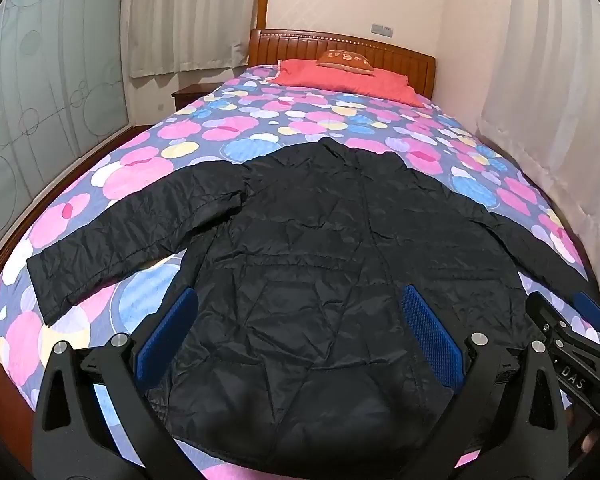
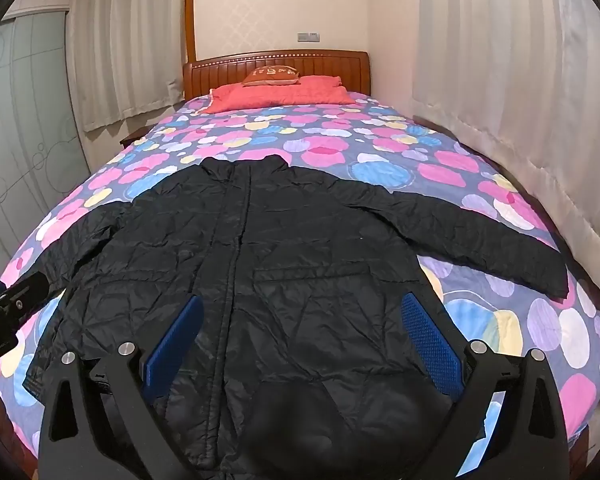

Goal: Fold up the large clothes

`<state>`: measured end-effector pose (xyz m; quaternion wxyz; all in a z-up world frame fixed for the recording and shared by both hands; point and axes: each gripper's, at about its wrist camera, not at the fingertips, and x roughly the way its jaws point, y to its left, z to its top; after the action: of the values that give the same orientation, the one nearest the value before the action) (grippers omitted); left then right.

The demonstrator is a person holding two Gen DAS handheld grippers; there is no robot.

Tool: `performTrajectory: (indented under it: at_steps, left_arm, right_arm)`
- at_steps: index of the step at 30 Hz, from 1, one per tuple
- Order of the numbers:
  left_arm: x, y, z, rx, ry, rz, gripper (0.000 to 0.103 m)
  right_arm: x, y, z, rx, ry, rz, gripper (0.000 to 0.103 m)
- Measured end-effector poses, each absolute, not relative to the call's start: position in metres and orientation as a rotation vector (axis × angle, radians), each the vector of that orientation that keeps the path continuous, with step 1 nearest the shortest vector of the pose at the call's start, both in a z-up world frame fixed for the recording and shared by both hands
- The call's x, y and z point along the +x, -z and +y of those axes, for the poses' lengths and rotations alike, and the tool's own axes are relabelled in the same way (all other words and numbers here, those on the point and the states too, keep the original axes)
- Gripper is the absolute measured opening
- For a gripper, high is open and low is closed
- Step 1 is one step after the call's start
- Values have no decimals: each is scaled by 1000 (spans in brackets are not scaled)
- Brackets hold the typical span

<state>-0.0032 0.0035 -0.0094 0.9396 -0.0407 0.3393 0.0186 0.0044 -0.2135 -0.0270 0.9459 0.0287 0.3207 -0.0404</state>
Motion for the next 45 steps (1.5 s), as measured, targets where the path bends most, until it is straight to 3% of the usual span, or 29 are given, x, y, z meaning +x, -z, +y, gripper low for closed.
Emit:
performTrajectory:
  at_steps: [45]
  left_arm:
    - [-4,16,9,-84,-41,711,101]
  right_arm:
    - [1,27,-210,49,85,665,98]
